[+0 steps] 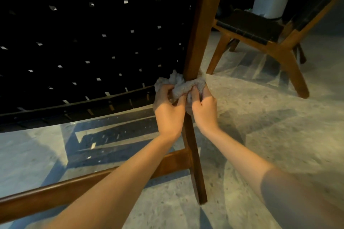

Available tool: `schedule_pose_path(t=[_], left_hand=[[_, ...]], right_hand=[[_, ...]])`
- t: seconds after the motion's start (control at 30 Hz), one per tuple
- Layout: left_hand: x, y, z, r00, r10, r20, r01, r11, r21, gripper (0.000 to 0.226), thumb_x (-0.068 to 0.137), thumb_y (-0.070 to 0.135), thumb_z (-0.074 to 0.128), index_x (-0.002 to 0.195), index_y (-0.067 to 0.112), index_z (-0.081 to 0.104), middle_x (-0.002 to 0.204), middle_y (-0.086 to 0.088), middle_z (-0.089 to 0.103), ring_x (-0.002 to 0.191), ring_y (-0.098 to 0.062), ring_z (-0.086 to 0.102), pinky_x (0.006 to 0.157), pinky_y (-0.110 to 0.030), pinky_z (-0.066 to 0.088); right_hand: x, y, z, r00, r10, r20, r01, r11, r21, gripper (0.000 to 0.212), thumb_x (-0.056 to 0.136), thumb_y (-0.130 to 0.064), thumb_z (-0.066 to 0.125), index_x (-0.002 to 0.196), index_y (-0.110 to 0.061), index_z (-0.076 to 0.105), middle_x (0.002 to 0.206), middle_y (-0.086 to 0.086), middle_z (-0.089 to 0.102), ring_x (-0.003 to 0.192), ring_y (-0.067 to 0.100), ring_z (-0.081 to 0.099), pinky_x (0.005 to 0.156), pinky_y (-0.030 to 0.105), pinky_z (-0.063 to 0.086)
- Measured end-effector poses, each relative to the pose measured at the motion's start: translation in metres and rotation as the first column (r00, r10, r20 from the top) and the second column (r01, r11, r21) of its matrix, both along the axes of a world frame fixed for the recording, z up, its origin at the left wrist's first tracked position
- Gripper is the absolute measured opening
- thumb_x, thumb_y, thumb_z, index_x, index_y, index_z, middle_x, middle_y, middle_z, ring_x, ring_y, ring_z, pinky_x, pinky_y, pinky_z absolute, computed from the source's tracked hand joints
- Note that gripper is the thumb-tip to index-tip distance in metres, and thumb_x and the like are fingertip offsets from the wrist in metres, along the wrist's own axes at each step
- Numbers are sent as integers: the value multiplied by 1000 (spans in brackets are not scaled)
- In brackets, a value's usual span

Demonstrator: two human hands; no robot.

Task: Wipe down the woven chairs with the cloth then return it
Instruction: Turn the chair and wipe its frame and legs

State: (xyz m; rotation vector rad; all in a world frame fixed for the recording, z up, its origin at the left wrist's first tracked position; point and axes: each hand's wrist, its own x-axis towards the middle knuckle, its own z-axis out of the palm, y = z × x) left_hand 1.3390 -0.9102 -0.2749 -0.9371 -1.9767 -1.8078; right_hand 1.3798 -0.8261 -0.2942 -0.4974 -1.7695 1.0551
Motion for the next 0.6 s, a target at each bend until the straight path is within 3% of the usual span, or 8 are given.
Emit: schedule_pose_path(t=[0.13, 0.2, 0.3, 0.4, 0.47, 0.5, 0.57, 0.6], left_hand=[[3, -2, -18, 1000, 10, -11, -11, 997, -73, 26, 85, 7, 65, 110, 12, 57, 108, -3, 58, 99, -1, 52, 83, -6, 42], [5, -6, -28, 1000, 22, 19, -19, 992, -124, 27, 86, 8, 64, 112, 11, 58, 109, -2, 58, 99, -2, 52, 85, -11, 44], [7, -12, -45, 990, 47, 130, -18, 977, -213, 26, 90, 12, 62, 115, 11, 59, 97, 5, 58, 81, 3, 52, 76, -13, 46], [3, -8, -52, 969, 33, 246, 18, 979, -202, 32, 90, 13, 62, 122, 10, 57, 103, 3, 60, 89, -4, 55, 71, -4, 43], [-4, 1, -52, 938, 41, 345, 15, 987, -160, 31, 92, 13, 59, 122, 11, 55, 114, -5, 61, 101, -12, 57, 77, -12, 46], [-8, 6, -52, 915, 47, 401, 11, 990, -140, 31, 93, 15, 58, 123, 13, 54, 117, -7, 60, 105, -16, 57, 82, -19, 47], [-13, 14, -55, 866, 2, 500, 51, 994, -92, 34, 94, 17, 55, 128, 19, 49, 123, -4, 57, 109, -15, 55, 85, -24, 49], [-14, 16, -57, 852, -42, 522, 90, 994, -66, 36, 95, 18, 53, 130, 20, 46, 123, -2, 56, 107, -12, 54, 81, -19, 50]], right_hand=[[7, 7, -20, 988, 71, 137, -65, 997, -49, 15, 99, -25, 47, 93, -18, 58, 79, -1, 61, 75, 10, 59, 71, 37, 49], [14, 9, -27, 970, 111, 214, -99, 993, -64, 15, 99, -29, 47, 88, -25, 57, 76, -9, 60, 73, 1, 58, 67, 27, 49], [25, 9, -40, 952, 109, 285, -83, 991, -103, 32, 97, -34, 52, 67, -26, 45, 54, -13, 51, 51, -6, 49, 49, 14, 34], [27, 6, -45, 957, 140, 253, -97, 980, -176, 28, 97, -34, 53, 69, -32, 48, 57, -28, 56, 57, -13, 52, 55, 9, 38], [18, 7, -43, 951, 223, 213, -160, 948, -275, 13, 97, -34, 52, 92, -26, 61, 86, -19, 67, 85, -6, 60, 76, 22, 48], [13, 7, -41, 947, 247, 204, -180, 937, -300, 16, 97, -32, 52, 103, -22, 62, 98, -9, 68, 96, 4, 62, 85, 29, 50], [1, 8, -36, 944, 264, 196, -189, 923, -335, 12, 98, -29, 50, 105, -24, 58, 102, 0, 66, 101, 14, 62, 89, 34, 51], [-3, 8, -34, 943, 270, 195, -188, 915, -357, 7, 99, -28, 48, 100, -28, 56, 100, 0, 65, 101, 17, 61, 87, 34, 50]])
